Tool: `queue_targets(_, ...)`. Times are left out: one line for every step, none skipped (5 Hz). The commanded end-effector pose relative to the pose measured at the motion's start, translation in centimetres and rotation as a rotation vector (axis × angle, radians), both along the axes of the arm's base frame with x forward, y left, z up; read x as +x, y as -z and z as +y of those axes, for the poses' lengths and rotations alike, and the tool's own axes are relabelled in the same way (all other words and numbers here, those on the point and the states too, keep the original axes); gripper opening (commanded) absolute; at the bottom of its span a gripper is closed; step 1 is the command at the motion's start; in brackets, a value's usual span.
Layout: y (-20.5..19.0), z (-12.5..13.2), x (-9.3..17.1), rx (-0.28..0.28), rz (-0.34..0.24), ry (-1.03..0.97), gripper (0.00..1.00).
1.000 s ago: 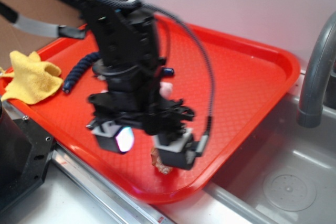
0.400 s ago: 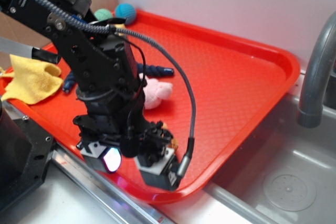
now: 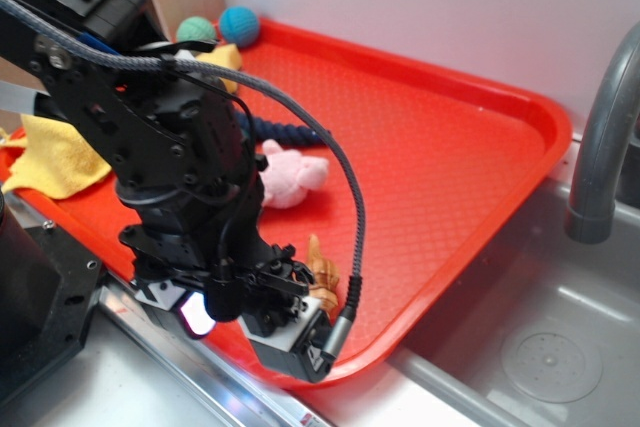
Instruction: Grab the shell.
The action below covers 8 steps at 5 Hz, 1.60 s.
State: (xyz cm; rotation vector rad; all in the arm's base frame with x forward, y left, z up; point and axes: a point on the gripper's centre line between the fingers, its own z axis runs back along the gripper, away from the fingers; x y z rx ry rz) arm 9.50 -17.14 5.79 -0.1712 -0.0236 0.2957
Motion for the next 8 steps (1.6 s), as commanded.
queue_targets(-0.7, 1.4, 0.5, -0.024, -0.015, -0.042, 1.0)
queue_targets(-0.1, 1.8, 1.5, -0.013, -0.006, -0.031, 1.0)
queue_targets(0.1, 2.3, 2.9, -0.024, -0.015, -0.034, 1.0)
queue_targets(-0.1, 1.1, 5.7, -0.028, -0.031, 0.014, 1.0)
queue_targets(-0.1, 0.5, 6.9, -0.042, -0.035, 0.022, 1.0)
queue_targets(0.5, 0.1, 7.6, -0.055, -0.026, 0.033, 1.0)
queue_targets(1.1, -0.1, 6.8, -0.045, 0.003, 0.035, 1.0)
queue_targets(2.4, 0.5, 6.0, -0.039, 0.042, 0.029, 1.0)
